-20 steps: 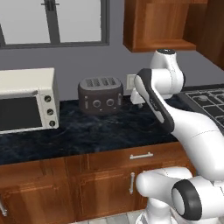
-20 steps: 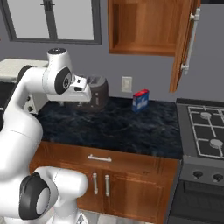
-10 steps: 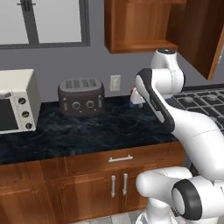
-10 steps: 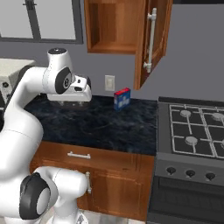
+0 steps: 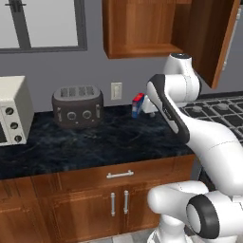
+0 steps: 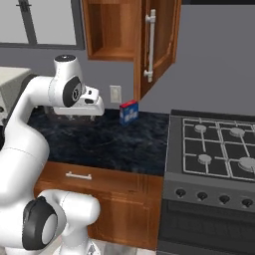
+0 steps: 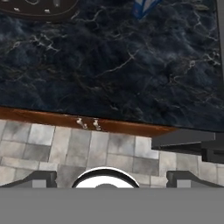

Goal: Close all open cabinet doors.

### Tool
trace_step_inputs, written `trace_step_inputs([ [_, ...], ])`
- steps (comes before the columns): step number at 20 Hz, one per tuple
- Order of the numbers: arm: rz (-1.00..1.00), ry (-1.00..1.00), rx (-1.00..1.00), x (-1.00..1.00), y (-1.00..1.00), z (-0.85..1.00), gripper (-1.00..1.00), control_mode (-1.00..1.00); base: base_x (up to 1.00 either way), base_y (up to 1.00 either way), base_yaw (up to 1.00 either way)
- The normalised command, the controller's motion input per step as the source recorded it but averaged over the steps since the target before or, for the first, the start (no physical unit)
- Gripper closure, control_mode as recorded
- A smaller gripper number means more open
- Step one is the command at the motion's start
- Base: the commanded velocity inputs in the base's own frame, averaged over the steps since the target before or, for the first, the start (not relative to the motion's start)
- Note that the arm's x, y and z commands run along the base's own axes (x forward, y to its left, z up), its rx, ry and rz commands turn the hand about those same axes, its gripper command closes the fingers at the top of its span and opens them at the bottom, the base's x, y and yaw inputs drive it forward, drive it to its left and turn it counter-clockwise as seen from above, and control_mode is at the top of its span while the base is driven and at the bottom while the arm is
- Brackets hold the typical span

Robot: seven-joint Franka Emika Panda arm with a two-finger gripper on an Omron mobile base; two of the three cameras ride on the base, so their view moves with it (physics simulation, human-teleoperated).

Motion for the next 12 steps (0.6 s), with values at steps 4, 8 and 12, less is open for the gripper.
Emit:
trace_step_inputs([
  [4,0.0,0.0,0.0,0.0,0.0,0.0,-1.0,1.0,0.37,-0.25,0.0],
  [8,0.0,0.0,0.0,0.0,0.0,0.0,-1.0,1.0,0.47,-0.14,0.0],
  [12,0.0,0.0,0.0,0.0,0.0,0.0,-1.0,1.0,0.48,-0.1,0.0],
])
